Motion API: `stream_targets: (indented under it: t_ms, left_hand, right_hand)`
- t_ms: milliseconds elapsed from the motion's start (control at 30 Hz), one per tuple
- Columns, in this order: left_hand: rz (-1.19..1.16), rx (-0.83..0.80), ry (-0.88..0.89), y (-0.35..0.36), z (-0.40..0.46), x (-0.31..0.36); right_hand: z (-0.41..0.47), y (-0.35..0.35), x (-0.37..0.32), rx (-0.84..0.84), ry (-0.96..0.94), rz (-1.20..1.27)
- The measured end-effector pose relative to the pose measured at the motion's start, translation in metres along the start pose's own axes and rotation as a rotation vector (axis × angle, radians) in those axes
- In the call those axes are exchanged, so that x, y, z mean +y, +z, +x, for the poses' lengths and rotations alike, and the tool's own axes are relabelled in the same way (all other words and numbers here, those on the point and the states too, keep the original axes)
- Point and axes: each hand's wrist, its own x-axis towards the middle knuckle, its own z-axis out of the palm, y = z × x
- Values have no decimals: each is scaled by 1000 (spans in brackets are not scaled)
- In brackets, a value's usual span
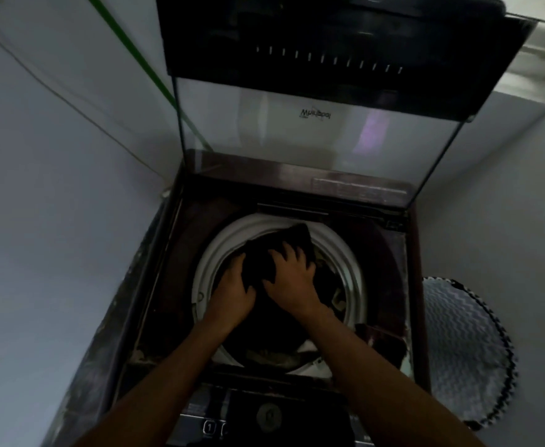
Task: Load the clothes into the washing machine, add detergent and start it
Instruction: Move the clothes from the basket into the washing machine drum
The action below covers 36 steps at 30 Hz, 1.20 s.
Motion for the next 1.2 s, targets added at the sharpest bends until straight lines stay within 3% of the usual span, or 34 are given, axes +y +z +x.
stream_targets:
  t_ms: [100,200,267,400,533,700,833,933,1033,1100,1200]
  left_hand:
    - [-35,-374,14,3,2,-7]
    - [199,-613,-135,8,16,-18]
    - [339,-581,-188,15,24,-23]
    - [323,-412,-246,29,29,-28]
    - [404,-504,-368,29,29,-32]
    - [533,-481,-450,30,19,-36]
    - [641,-344,-264,26,7,-28]
    - [665,-430,-156,18,10,-39]
    - [517,-484,-162,7,18,-42]
    - [382,-409,-181,1,25,-35]
    - [353,-160,-123,-5,29,-22]
  right_hand:
    - [13,29,18,-320,4,-34]
    - [13,24,14,-523,72,-82]
    - [12,13,9,-585,89,-168]
    - [6,9,-7,-569,138,-305]
    - [-2,35,-3,-609,129,-296]
    - [15,39,-3,-618,103,-300]
    - [42,39,-2,-658,92,-327]
    - [45,34,-10,-646,134,-358]
    - [46,33,-14,-637,144,-341]
    - [53,34,-9,-663,127,-299]
    - [49,18,-3,-657,57,-348]
